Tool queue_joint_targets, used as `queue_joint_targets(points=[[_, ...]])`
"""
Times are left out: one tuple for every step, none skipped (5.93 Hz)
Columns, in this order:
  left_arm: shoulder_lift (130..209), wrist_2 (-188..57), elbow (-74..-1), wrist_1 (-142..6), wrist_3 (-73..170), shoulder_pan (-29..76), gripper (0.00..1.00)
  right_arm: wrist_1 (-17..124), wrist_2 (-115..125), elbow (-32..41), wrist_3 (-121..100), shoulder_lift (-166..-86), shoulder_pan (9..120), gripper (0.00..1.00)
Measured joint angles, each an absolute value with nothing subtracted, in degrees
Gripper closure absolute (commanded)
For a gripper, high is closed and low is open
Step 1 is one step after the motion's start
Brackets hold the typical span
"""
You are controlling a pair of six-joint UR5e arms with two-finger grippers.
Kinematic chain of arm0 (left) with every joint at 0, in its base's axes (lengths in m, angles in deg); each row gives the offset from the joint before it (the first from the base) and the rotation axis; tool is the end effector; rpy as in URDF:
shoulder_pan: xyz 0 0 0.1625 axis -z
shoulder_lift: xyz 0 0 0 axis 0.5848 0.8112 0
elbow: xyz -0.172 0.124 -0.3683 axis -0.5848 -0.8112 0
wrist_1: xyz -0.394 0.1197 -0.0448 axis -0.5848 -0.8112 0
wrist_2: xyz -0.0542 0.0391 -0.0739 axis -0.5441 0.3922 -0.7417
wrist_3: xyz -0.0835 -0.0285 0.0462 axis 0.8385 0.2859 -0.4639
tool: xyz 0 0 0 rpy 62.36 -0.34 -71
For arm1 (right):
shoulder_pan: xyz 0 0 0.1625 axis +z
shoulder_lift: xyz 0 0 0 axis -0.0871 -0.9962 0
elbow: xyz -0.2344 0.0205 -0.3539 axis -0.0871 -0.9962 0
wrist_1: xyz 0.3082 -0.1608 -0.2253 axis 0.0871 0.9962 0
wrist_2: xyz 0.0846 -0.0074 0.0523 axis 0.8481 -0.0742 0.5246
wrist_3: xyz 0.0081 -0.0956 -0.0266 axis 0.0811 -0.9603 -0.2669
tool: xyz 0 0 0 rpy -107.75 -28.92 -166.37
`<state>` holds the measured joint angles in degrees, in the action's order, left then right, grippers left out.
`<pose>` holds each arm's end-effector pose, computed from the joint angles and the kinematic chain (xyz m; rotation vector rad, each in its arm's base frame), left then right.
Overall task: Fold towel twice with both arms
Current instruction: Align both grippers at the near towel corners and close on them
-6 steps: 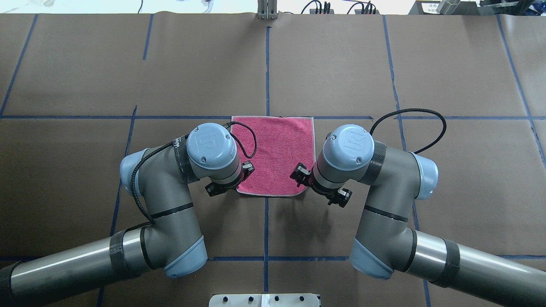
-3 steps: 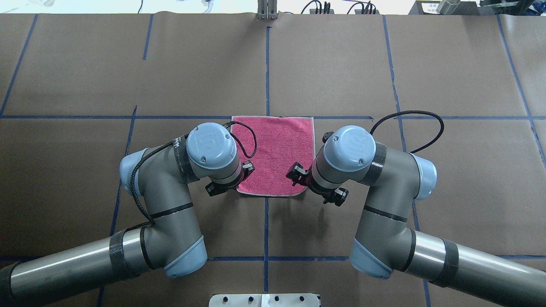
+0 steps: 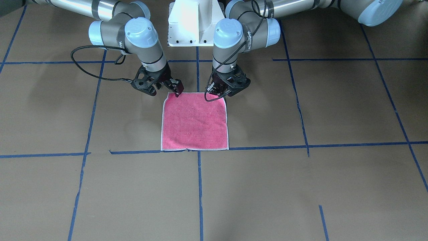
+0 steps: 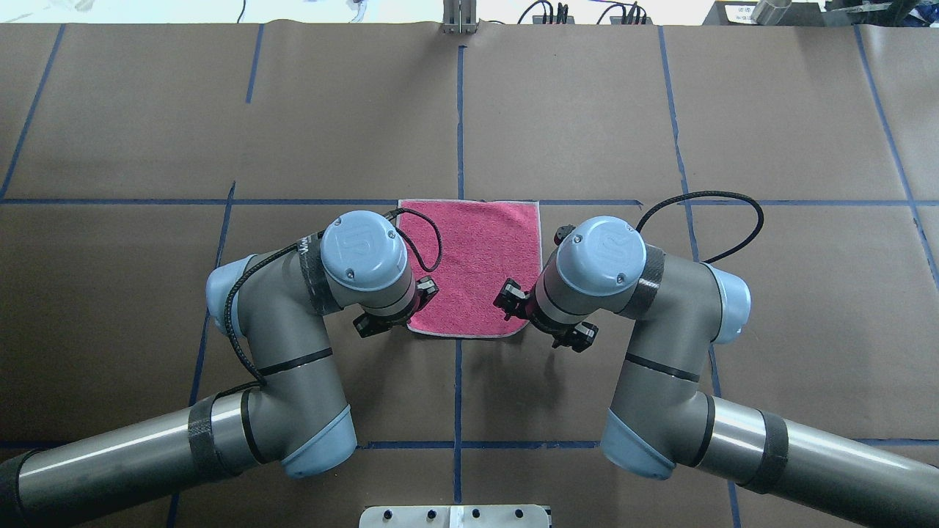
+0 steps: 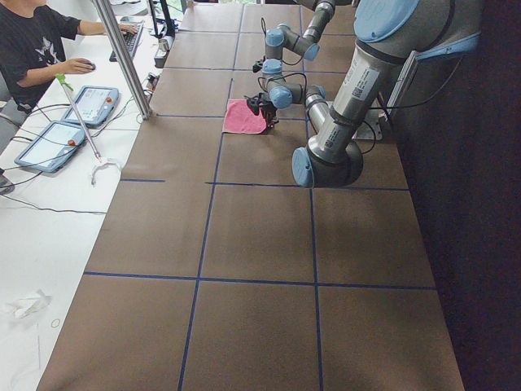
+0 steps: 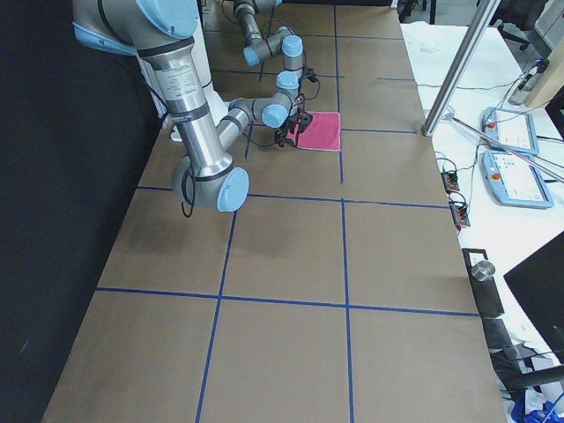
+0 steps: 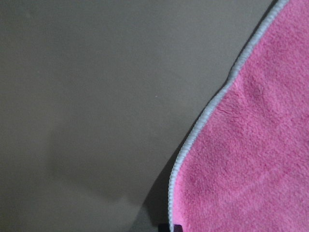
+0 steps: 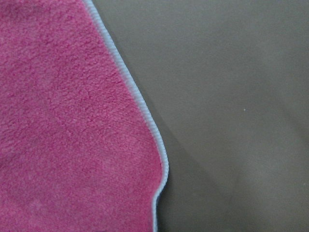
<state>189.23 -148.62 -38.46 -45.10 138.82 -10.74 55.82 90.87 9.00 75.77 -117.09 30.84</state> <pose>0.5906 -0.3949 0.2319 -0.1813 0.8084 -0.5624 -0.5487 -0.3776 0.2874 -0.2198 -0.8643 0.4887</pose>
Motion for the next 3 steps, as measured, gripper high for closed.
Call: queue_joint_targets(points=[[189.25,-148.62,-38.49,-45.09,138.82,-10.74,0.93,55.35,90.67,9.02,75.84,-117.05,30.84,0.38],[189.27,-148.62,-38.51,-45.09,138.82,-10.74,0.93,55.05,90.55,9.06,75.90,-117.04,30.89,0.49],[189.27,-148.62,-38.51,-45.09,138.85,-10.74,0.93,54.95,90.42,9.12,75.98,-117.00,30.97,0.59]])
